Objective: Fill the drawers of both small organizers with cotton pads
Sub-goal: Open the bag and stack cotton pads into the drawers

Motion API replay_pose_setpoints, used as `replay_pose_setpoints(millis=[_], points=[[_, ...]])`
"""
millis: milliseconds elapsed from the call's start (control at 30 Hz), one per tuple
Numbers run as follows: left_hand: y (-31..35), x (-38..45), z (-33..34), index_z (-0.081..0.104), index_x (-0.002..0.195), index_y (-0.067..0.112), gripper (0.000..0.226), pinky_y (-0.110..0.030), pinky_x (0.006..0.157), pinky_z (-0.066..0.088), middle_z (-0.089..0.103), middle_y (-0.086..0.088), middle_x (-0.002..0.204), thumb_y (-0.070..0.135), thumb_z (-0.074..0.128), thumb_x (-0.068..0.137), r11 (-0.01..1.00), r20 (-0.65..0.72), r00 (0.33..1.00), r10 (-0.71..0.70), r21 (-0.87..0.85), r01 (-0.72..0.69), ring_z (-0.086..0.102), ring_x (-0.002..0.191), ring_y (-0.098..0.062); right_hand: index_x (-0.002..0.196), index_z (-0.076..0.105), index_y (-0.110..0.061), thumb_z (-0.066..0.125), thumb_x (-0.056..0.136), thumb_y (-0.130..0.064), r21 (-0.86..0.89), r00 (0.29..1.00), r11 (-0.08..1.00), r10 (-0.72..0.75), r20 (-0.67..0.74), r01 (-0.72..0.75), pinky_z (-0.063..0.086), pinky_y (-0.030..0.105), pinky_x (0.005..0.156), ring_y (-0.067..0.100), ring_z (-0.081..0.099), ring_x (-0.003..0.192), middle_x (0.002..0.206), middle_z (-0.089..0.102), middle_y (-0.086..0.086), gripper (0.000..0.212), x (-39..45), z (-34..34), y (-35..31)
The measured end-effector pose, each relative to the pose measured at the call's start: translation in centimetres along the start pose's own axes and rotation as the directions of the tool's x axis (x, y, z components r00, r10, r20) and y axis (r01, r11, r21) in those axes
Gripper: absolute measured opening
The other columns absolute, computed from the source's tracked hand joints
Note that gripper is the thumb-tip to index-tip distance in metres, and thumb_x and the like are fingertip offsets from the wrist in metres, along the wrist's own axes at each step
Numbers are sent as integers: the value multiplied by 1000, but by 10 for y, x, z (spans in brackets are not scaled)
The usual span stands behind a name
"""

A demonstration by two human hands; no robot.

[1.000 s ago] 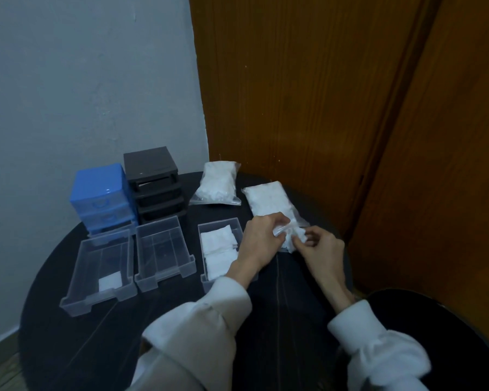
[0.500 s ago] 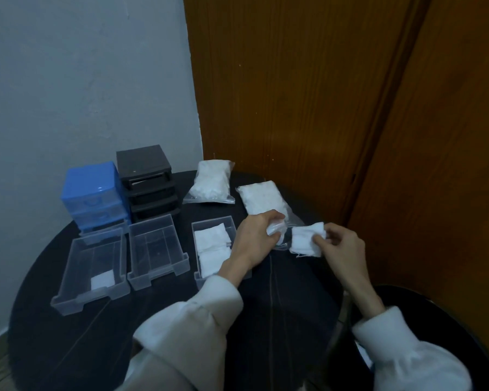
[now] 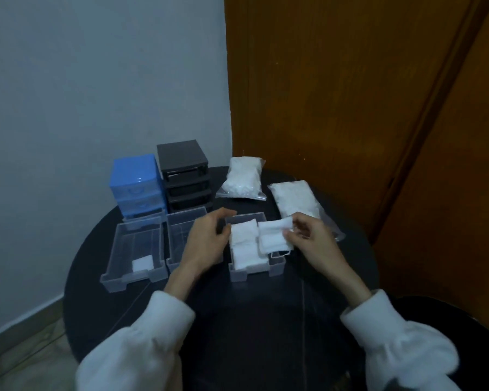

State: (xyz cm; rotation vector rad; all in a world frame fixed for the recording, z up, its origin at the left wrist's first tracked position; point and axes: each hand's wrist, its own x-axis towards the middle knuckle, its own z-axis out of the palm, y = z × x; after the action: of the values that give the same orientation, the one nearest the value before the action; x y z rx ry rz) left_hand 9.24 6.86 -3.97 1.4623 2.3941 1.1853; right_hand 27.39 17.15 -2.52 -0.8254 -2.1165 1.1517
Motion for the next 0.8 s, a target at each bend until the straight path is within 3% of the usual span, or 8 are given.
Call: replay_pose_setpoints(millis=[133,233,333,433,533,700,800], points=[[-8,-5,3,57,127,21,33,-21,71,38,66,-4,113,18,53,94,998,18,999,-29,61,27,51,77,-11,95,61,-18,58,90,-9,-59,998,998,-25,66,29,48,9,68,1,59,80,86,63,-8,11,10,22,-10],[-10,-8,8,54,130,21,36,-27,85,43,60,-2,127,19,51,94,998,37,999,-30,54,28,59,102,-19,97,61,-18,59,88,-7,-119,996,992,-23,89,34,52,24,74,14,62,82,86,64,3,15,16,33,-12],[-11,-10,11,52,131,20,37,-27,93,42,57,-1,132,18,52,94,999,29,999,-28,39,27,55,114,-18,95,57,-19,60,85,-4,-171,991,985,14,137,10,45,16,65,13,56,74,77,57,-1,18,18,38,-11],[-12,-11,12,51,132,21,38,-26,93,41,56,0,133,19,53,94,998,13,1000,-28,48,27,54,116,-16,100,49,-19,61,83,-2,-169,979,985,59,195,-26,48,25,70,18,55,77,83,55,4,27,18,40,-8],[-11,-11,11,51,132,21,39,-27,95,41,55,1,133,18,53,93,999,5,1000,-20,51,20,54,116,-16,100,43,-19,62,82,0,-165,975,986,59,213,-23,48,24,66,16,53,74,86,53,5,32,19,37,-8],[-12,-11,13,50,132,22,39,-27,94,41,55,2,133,19,52,94,999,-5,1000,-23,46,23,55,113,-16,100,44,-20,62,86,-13,-304,967,951,14,252,66,44,19,64,13,52,74,88,56,5,25,21,36,-9],[-14,-11,14,50,133,22,39,-28,98,40,54,2,134,21,52,94,999,-4,1000,-26,37,26,52,119,-15,102,51,-22,65,85,-19,-479,959,854,-76,273,204,40,19,73,11,50,90,103,53,-2,23,18,37,-13]])
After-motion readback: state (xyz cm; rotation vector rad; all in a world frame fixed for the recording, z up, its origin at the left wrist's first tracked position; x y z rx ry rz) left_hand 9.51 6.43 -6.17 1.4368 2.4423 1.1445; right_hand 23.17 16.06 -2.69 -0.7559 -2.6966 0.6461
